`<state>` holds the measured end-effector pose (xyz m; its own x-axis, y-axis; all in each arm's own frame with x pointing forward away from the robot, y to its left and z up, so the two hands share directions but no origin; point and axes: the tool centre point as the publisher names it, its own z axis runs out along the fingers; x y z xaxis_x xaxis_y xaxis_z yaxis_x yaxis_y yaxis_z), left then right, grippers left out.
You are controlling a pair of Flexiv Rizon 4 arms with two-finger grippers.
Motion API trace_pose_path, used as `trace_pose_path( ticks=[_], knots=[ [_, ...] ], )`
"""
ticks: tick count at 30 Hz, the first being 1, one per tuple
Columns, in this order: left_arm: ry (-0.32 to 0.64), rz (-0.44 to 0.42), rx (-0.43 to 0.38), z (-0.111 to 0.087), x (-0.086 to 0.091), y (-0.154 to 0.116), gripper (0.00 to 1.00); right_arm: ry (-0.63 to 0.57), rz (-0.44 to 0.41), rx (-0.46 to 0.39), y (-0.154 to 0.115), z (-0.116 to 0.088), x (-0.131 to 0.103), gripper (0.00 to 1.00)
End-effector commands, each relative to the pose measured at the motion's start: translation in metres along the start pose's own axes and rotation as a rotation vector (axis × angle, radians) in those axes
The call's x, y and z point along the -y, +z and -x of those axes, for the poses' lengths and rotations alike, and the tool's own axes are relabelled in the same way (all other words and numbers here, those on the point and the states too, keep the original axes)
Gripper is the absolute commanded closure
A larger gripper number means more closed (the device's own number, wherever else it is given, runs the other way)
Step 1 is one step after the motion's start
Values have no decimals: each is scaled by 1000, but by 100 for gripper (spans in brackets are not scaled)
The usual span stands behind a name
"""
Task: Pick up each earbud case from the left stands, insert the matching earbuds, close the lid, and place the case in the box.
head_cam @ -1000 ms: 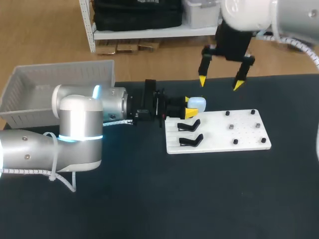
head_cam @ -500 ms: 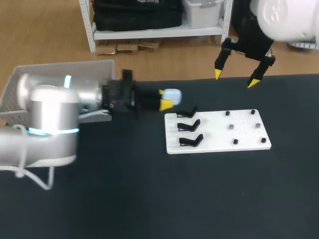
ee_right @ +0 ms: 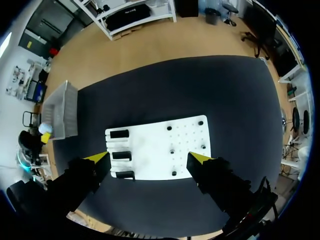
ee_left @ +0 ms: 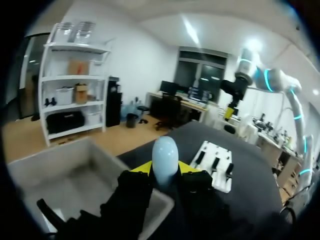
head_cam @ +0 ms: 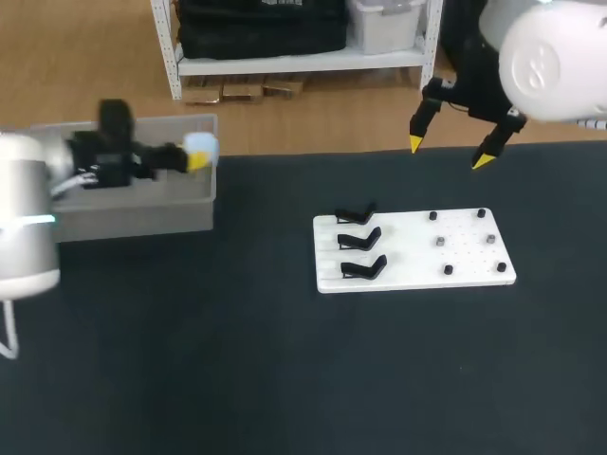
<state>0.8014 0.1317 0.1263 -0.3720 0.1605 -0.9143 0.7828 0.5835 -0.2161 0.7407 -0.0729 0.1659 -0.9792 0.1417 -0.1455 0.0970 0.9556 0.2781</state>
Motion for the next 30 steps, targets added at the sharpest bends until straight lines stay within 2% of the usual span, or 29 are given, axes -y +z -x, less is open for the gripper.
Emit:
trace_pose_path(
  ticks=[1, 5, 10, 16, 18, 19, 24, 28, 30],
  knots=[
    [-55, 148, -51, 1, -28, -30, 100, 3, -2, 38, -1, -4, 1, 0],
    [-41, 201, -90, 2, -52, -37, 100, 3, -2, 38, -1, -4, 1, 0],
    [-92, 265, -57, -7, -79, -40, 100, 3, -2, 38, -1, -4, 1, 0],
    [-90, 290, -108, -15, -90, -35, 100, 3, -2, 38, -1, -4, 1, 0],
    [-97, 306, -123, -16, -91, -36, 68, 3, -2, 38, -1, -4, 1, 0],
    [-95, 310, -135, -17, -91, -36, 0, 3, -2, 38, -1, -4, 1, 0],
    [-43, 304, -139, -12, -79, -36, 0, 3, -2, 38, -1, -4, 1, 0],
    [28, 277, -128, 1, -57, -38, 0, 3, -2, 38, -1, -4, 1, 0],
    [28, 277, -128, 1, -57, -38, 0, 3, -2, 38, -1, -4, 1, 0]
  ],
)
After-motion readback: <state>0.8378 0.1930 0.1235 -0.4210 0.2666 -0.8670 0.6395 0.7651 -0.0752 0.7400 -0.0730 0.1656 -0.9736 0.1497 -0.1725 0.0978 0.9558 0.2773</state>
